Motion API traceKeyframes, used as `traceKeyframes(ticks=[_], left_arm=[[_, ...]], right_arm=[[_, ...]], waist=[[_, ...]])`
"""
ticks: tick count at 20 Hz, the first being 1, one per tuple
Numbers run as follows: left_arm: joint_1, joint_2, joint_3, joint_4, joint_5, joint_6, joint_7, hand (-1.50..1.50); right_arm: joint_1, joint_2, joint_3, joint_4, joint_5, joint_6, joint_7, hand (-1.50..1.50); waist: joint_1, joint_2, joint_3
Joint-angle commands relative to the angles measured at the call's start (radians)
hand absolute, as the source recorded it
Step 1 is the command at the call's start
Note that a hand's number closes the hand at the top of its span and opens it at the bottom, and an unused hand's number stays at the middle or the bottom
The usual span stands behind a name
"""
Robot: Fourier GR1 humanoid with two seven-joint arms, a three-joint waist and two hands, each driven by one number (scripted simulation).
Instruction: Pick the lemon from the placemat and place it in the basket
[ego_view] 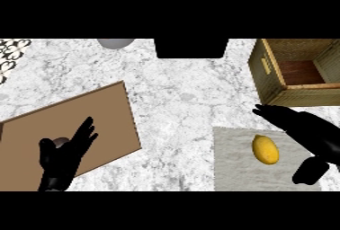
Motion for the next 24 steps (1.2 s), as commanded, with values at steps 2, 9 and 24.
traceKeyframes(ticks=[2, 9, 24], left_arm=[[0.036, 0.021, 0.03, 0.082, -0.009, 0.02, 0.071, 0.0], [0.052, 0.027, 0.047, 0.11, 0.0, -0.004, 0.035, 0.0], [0.031, 0.013, 0.053, 0.138, -0.017, -0.006, 0.027, 0.0]], right_arm=[[0.023, 0.044, 0.041, 0.033, 0.075, -0.024, -0.019, -1.5], [-0.014, 0.096, 0.093, 0.106, 0.161, 0.002, 0.038, -1.5], [-0.003, 0.14, 0.064, 0.201, 0.219, -0.032, -0.063, -1.5]], waist=[[0.0, 0.014, -0.018], [0.006, 0.015, -0.019], [-0.007, 0.014, -0.019]])
